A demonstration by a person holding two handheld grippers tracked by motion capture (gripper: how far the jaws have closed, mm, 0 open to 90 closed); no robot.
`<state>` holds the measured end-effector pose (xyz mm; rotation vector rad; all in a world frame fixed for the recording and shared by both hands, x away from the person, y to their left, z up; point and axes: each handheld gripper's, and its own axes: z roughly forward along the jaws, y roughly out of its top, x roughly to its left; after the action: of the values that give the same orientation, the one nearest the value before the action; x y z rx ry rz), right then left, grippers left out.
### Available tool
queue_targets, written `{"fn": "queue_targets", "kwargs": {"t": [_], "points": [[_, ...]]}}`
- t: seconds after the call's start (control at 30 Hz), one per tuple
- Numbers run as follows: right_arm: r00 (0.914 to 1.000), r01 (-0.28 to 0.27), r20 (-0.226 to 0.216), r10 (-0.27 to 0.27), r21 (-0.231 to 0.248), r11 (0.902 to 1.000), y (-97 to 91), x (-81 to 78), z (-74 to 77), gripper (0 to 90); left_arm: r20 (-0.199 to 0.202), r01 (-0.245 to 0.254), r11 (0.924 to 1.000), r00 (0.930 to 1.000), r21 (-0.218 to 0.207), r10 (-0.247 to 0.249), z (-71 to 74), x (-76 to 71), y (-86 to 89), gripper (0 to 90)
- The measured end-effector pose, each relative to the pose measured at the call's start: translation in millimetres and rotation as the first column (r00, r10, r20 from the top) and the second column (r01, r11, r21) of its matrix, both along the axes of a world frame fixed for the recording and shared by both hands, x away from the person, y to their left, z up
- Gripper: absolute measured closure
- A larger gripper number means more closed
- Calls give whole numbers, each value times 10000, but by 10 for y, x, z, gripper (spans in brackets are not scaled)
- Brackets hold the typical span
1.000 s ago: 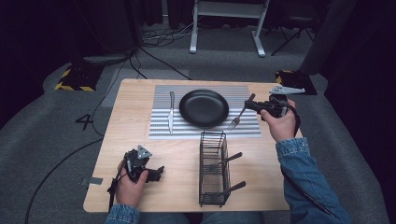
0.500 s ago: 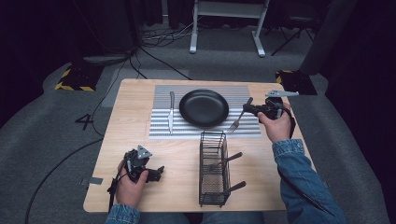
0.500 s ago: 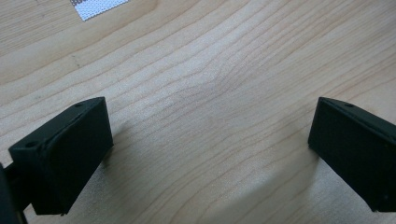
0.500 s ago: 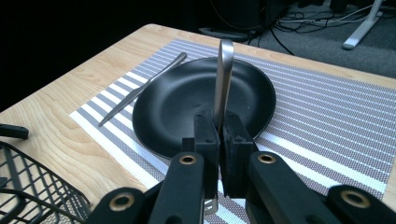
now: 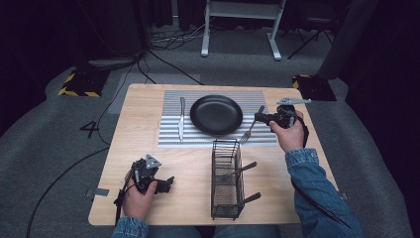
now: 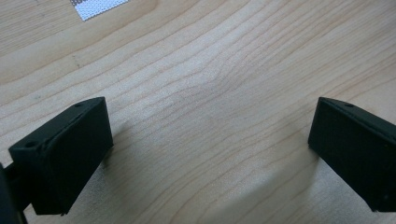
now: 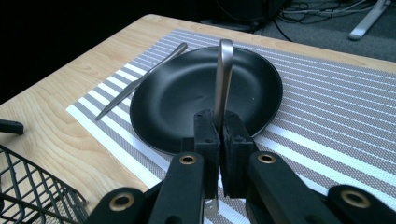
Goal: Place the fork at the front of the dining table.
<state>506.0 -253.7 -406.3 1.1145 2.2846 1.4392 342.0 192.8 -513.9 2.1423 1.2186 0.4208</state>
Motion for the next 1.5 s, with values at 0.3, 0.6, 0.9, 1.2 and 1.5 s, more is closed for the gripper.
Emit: {"fn": "queue_targets", "kwargs": {"t": [0.3,0.6,0.9,1.2,1.5], "points": [[10000,8,26,-8,-23,10000,26,10,4,869,3,-1,10000,10000,6,1,0,0,0,0],[10000,-83,21,83,137,9999,62,52,12,851,3,4,10000,10000,5,-4,0,0,0,0],[10000,60,-33,-59,408,9991,50,97,-28,790,4,3,10000,10000,4,-3,0,0,0,0],[9988,476,109,-478,134,9988,-18,133,-91,701,4,2,10000,10000,3,-2,0,0,0,0],[9957,871,341,-865,-141,9961,-51,163,-185,596,4,4,10000,10000,4,-4,0,0,0,0]]}}
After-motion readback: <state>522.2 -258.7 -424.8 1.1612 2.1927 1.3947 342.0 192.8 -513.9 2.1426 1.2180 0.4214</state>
